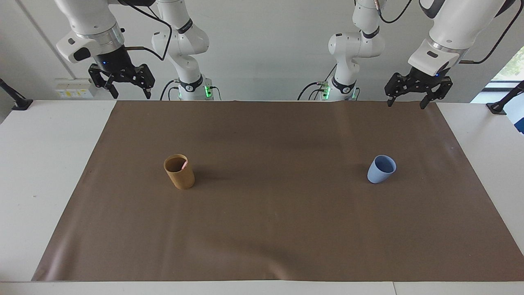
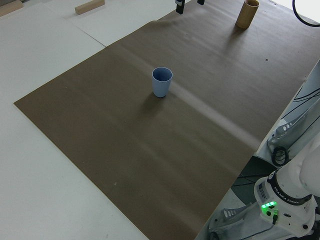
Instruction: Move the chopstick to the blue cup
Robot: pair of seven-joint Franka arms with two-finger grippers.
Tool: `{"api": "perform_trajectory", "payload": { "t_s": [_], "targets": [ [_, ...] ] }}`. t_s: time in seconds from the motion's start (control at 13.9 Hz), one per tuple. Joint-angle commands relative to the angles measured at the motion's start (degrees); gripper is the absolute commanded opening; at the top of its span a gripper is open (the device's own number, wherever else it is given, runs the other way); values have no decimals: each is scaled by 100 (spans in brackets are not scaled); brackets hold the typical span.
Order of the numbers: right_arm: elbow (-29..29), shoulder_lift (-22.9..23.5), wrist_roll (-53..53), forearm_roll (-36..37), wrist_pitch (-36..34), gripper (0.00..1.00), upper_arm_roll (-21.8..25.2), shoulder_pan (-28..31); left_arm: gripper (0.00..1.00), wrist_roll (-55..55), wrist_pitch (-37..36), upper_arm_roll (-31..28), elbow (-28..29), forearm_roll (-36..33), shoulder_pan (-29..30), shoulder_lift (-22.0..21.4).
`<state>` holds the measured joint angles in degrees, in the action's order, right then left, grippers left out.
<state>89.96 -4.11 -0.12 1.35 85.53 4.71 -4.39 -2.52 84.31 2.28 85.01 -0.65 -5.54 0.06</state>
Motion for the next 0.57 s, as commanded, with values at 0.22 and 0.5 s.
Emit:
{"api": "perform_trajectory", "payload": {
  "t_s": [0.22, 0.5],
  "targets": [
    [66, -55, 117, -82, 7, 100, -14, 61, 100, -38, -11, 1, 68, -22, 70, -85],
    [48, -37, 100, -100, 7, 100, -14, 70, 100, -46, -11, -8, 147, -5, 79, -120]
  ]
}}
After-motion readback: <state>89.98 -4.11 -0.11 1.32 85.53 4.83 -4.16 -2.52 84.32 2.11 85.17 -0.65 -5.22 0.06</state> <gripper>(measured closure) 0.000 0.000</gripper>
